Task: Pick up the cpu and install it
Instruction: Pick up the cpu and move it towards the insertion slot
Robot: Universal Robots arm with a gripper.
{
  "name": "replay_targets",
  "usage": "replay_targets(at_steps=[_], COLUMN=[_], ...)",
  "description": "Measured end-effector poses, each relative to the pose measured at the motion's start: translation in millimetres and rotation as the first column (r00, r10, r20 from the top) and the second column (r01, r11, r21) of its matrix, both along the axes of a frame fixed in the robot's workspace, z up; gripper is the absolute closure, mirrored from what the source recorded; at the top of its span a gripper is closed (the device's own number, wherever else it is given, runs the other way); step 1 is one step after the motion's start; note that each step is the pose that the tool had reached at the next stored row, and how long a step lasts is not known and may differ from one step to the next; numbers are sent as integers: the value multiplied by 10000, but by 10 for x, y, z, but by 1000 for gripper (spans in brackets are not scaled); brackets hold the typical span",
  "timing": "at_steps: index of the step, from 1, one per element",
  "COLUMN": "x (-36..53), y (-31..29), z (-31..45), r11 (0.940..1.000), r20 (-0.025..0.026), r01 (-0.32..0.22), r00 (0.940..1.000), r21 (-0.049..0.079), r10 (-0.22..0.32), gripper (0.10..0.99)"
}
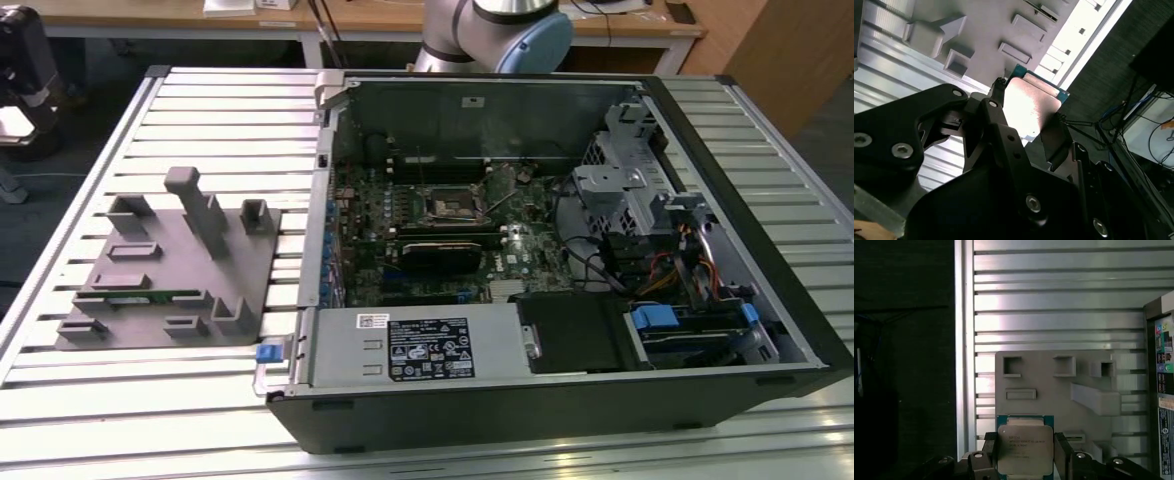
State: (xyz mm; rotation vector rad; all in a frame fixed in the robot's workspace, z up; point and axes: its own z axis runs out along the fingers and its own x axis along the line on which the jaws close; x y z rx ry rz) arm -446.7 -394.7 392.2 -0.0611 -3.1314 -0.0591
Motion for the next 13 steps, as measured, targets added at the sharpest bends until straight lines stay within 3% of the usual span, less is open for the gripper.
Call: replay_targets(at_steps=[8, 13], x=[0, 14], y=[4, 6], z=[168, 189], r11=[10000, 10000], r20=[-1, -2], r01=[0, 1], r00=[10000, 10000], r21=[-1, -1], r10=[0, -1], gripper=[545, 545])
